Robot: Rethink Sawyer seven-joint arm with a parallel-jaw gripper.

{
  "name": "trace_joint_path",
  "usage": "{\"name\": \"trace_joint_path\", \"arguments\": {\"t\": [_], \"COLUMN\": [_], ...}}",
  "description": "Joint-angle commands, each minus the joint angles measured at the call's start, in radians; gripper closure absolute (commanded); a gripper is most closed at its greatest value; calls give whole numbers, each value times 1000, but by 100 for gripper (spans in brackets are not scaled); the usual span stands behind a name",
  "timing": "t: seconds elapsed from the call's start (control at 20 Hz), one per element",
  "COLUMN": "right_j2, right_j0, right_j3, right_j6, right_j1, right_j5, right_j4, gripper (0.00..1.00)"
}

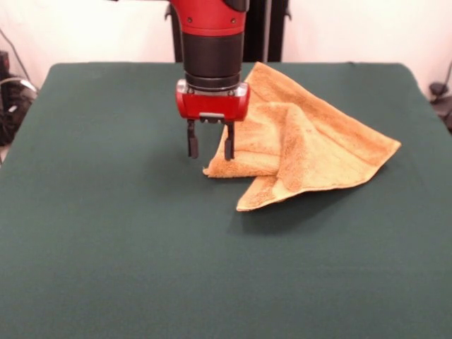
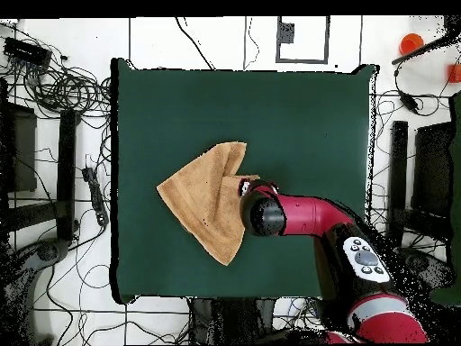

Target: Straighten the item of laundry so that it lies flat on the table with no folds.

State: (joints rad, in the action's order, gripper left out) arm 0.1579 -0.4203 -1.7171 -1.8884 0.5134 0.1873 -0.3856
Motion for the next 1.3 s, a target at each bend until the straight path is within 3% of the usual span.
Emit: {"name": "trace_joint_path", "arguments": {"t": [0.05,1.3], "right_j2": [63,45], "right_j0": [31,57], "right_j3": [-14,58], "right_j6": [-43,-81], "right_j1": [-82,-144], "right_j5": [-11,-16], "right_j4": [-40,0], "gripper": [0,0]}}
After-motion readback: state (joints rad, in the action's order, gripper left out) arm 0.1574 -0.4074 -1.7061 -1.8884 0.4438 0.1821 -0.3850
